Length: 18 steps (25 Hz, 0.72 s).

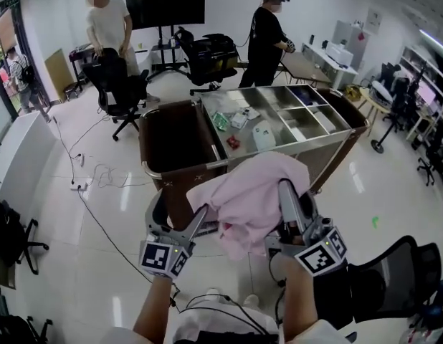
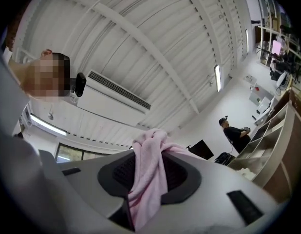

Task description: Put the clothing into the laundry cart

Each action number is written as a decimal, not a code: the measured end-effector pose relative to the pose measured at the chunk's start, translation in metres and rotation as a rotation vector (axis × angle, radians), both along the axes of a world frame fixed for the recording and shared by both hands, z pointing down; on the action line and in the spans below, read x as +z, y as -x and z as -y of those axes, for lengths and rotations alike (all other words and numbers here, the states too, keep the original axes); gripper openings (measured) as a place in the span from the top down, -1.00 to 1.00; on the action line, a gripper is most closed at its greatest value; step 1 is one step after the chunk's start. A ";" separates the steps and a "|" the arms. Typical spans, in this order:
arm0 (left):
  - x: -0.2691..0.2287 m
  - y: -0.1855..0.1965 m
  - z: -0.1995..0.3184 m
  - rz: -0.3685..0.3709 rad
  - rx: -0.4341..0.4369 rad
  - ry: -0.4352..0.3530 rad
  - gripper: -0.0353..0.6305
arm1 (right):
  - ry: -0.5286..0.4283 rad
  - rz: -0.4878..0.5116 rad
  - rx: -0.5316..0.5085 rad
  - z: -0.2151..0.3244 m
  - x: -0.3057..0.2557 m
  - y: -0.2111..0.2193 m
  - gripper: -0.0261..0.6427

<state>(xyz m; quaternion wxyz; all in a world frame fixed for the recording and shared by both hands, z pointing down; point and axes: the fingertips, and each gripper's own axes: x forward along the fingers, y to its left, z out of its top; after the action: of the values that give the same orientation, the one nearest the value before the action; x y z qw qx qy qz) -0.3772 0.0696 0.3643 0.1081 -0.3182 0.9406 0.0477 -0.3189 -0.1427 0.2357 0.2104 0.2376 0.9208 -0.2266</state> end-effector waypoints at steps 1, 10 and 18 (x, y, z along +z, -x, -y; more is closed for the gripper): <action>0.000 0.005 -0.014 -0.001 -0.021 -0.005 -0.42 | -0.004 -0.002 -0.020 -0.013 -0.001 0.012 0.55; 0.009 0.044 -0.103 -0.017 -0.198 -0.031 -0.42 | -0.035 0.011 -0.174 -0.103 -0.022 0.119 0.55; 0.007 0.122 -0.126 -0.033 -0.295 -0.019 -0.42 | -0.127 0.023 -0.248 -0.161 -0.012 0.258 0.55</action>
<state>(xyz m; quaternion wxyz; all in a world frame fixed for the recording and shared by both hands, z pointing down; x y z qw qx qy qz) -0.4993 0.1956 0.3712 0.1016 -0.1745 0.9783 0.0454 -0.5769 0.0179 0.2235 0.1758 0.3649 0.8944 -0.1896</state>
